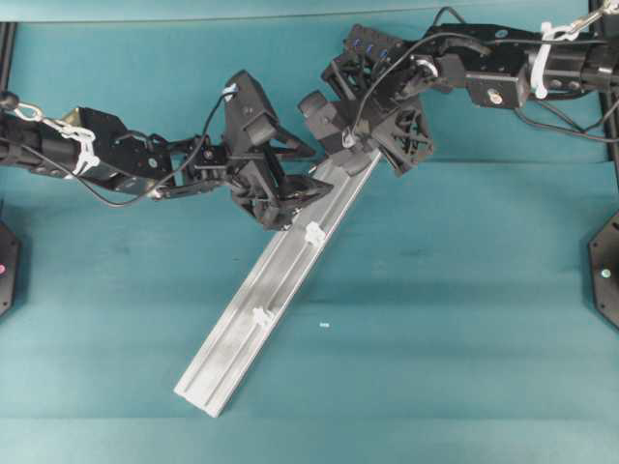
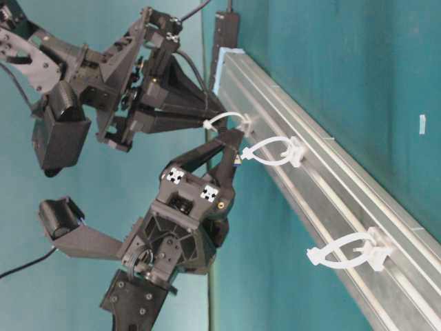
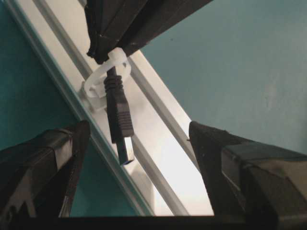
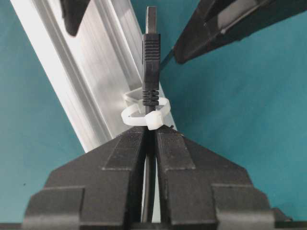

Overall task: Pass the USB cable through three rings with both arms.
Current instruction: 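Move the left gripper to the plug emerging from the first ring, then grasp the plug with the left gripper and pull it through the ring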

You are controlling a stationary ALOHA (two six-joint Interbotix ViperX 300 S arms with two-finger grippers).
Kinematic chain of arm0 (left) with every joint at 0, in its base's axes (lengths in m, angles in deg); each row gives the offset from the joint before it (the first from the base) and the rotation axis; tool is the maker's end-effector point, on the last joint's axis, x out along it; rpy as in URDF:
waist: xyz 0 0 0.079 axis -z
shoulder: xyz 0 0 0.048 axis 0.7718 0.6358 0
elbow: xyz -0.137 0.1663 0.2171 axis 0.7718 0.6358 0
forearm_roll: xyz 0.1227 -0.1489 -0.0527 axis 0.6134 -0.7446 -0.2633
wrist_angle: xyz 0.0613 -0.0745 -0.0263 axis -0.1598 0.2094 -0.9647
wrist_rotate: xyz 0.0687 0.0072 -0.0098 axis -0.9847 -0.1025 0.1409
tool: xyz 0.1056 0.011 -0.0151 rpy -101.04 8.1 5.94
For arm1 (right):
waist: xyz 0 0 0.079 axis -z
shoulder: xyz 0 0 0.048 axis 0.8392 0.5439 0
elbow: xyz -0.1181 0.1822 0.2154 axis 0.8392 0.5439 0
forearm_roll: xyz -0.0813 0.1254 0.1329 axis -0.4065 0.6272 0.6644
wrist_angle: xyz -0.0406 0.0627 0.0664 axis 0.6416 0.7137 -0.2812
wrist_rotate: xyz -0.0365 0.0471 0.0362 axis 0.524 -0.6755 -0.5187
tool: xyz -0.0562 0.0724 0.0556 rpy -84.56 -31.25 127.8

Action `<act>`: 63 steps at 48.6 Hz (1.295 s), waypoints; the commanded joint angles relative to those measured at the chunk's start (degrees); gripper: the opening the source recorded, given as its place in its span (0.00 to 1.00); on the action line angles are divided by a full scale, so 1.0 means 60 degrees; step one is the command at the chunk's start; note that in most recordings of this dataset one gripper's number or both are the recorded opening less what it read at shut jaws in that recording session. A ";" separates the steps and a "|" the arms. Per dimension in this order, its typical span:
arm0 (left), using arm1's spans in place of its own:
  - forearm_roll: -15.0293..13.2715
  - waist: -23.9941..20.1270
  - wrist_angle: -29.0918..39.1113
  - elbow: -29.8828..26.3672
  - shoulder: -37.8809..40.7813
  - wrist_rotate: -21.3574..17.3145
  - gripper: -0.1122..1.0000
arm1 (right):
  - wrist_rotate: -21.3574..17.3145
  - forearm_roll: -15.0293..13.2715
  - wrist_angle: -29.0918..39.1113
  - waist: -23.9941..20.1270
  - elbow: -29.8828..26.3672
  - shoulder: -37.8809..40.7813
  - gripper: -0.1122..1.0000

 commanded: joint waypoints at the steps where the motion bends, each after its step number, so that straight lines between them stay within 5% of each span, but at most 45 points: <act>1: 0.0029 -0.0015 -0.0088 -0.0176 0.0059 0.0015 0.91 | 0.0015 0.0044 -0.0059 -0.0088 -0.0044 0.0015 0.17; 13: 0.0029 0.0000 -0.0103 -0.0161 0.0132 -0.0073 0.82 | 0.0000 0.0044 -0.0059 -0.0088 -0.0044 0.0015 0.17; 28: 0.0029 0.0000 -0.0293 -0.0132 0.0103 -0.0469 0.19 | -0.0015 0.0059 -0.0044 -0.0088 -0.0044 0.0015 0.17; 51: 0.0029 0.0000 -0.0146 -0.0103 0.0103 -0.0483 0.18 | -0.0132 0.0059 -0.0146 -0.0088 -0.0044 0.0015 0.17; 63: 0.0029 0.0000 -0.0161 0.0015 0.0088 -0.0410 0.18 | -0.0820 0.0059 -0.0337 -0.0073 -0.0044 0.0015 0.18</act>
